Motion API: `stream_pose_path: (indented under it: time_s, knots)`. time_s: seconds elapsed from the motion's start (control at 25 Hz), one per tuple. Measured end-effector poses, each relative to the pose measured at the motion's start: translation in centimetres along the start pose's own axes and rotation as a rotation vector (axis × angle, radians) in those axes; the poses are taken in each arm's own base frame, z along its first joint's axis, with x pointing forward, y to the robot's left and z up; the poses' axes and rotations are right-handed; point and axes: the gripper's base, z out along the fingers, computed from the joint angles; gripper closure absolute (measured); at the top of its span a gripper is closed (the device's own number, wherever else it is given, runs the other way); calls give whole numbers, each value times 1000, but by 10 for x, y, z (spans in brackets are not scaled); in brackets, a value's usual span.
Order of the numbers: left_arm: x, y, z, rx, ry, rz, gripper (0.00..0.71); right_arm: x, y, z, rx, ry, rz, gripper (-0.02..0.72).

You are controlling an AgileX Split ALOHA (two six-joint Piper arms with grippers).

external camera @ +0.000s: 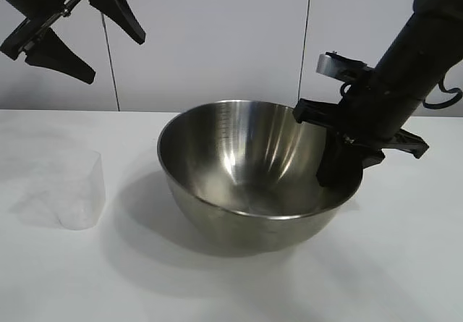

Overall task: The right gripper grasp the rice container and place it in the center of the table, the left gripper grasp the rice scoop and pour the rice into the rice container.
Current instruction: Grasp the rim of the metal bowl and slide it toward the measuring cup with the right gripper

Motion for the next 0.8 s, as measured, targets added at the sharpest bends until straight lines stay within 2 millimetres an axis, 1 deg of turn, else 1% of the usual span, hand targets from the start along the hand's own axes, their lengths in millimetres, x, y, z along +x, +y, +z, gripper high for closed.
stream_pose_path:
  time_s: [0.08,0.16,0.28,0.32,0.36,0.4,0.56,0.6,0.68,0.8]
  knots:
    - [0,0,0,0,0,0,107,1,2,6,24,11,2,694]
    - [0,0,0,0,1,0,107,1,-1,13,40,14,17,694]
    - [0,0,0,0,2,0,107,-1,-2,15,44,-10,33,689]
    - [0,0,0,0,2,0,107,-2,-2,15,41,-17,39,674]
    - [0,0,0,0,2,0,107,-2,-2,15,40,-18,41,638]
    - [0,0,0,1,3,0,107,-2,-2,15,39,-18,43,578]
    - [0,0,0,1,4,0,107,-7,1,9,31,-11,33,223]
    - [0,0,0,1,4,0,107,-12,3,5,26,-7,23,161]
    - [0,0,0,0,1,0,107,-26,9,-11,16,-14,-2,108]
    - [-1,0,0,-1,-7,0,107,-49,19,-44,30,-44,-42,83]
